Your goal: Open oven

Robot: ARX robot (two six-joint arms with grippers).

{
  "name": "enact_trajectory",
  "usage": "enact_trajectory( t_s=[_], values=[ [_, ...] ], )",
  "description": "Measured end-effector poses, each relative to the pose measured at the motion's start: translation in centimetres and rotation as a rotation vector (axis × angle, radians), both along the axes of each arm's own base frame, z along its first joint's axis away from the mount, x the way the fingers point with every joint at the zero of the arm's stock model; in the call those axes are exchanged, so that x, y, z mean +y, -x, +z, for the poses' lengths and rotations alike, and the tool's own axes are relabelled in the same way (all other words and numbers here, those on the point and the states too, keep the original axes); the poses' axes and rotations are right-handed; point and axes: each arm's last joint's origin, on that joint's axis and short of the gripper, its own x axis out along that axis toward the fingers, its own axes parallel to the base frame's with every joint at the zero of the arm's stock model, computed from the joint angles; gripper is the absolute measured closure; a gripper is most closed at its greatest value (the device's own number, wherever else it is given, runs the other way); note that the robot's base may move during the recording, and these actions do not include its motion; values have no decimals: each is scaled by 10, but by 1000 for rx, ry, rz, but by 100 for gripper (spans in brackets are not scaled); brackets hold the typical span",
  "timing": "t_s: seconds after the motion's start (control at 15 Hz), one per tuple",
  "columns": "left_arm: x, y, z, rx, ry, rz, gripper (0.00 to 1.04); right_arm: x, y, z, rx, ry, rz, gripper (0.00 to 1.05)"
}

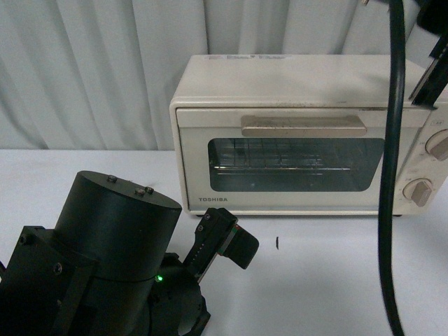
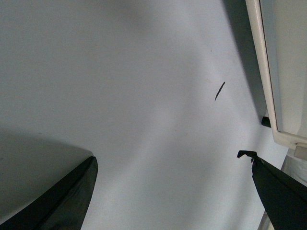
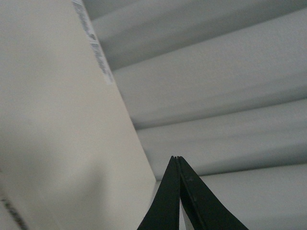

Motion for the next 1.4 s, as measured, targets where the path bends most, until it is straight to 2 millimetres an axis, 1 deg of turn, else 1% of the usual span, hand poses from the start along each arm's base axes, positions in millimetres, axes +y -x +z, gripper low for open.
enact_trajectory(
  t_s=[0.07, 0.4, 0.6, 0.87, 1.2, 1.4],
  values=[
    [0, 0, 0, 0, 0, 0, 7, 9, 4, -16, 79, 26, 69, 103],
    [0, 0, 0, 0, 0, 0, 7, 26, 17, -38, 261, 68, 197, 103],
    [0, 0, 0, 0, 0, 0, 7, 28, 18, -41, 281, 75, 218, 103],
    [0, 0, 0, 0, 0, 0, 7, 29, 15, -52, 320, 85, 225, 103],
    [0, 0, 0, 0, 0, 0, 7, 32, 6, -59, 334, 102, 236, 103],
    [0, 0, 0, 0, 0, 0, 7, 33, 1, -57, 331, 104, 243, 103]
  ],
)
